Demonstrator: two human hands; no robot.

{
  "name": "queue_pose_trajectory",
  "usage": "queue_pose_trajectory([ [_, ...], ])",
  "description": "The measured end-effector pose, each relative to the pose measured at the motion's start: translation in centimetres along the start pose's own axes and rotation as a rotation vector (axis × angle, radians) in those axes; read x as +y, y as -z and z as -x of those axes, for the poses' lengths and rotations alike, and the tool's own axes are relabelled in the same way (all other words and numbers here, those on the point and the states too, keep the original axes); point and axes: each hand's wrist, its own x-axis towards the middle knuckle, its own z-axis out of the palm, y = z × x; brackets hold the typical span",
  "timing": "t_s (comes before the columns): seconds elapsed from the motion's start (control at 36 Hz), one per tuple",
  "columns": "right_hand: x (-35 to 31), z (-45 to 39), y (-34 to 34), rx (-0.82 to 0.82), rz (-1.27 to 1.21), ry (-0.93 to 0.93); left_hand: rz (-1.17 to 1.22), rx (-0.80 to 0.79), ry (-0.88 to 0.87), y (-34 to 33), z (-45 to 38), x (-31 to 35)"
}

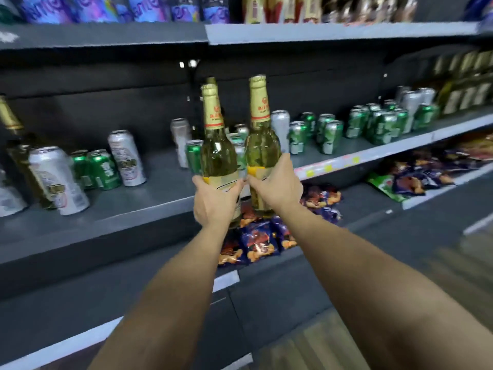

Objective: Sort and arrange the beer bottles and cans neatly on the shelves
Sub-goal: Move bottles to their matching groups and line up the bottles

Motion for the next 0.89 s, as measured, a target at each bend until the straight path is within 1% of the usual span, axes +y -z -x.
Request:
queue_pose_trajectory([
  [0.11, 7.5, 2.5, 5.5, 0.019, 0.098, -0.081, -0.018, -0.092, 0.047, -5.0, 6.4, 0.6],
  [0.19, 12.7, 4.4, 9.1, 0.036, 0.175, -0.171, -0.030, -0.172, 0.050, -8.6, 11.1, 0.6],
  [0.36, 21.8, 7.8, 15.1, 0.068, 0.203, -0.369, -0.080, -0.356, 0.080, -16.6, 19.7, 1.6],
  [0.53, 29.8, 9.6, 19.2, 0.177, 0.221, -0.560, -0.099, -0.549, 0.045, -25.3, 26.4, 3.9],
  [0.72, 39.0, 7.3, 24.0, 0.254, 0.281, -0.717, -0.032, -0.720, 0.001, -36.0, 30.9, 6.6],
  [0.89, 45.1, 1.6, 28.6, 0.283, 0.354, -0.786, -0.063, -0.764, -0.024, -45.1, 31.3, 11.2],
])
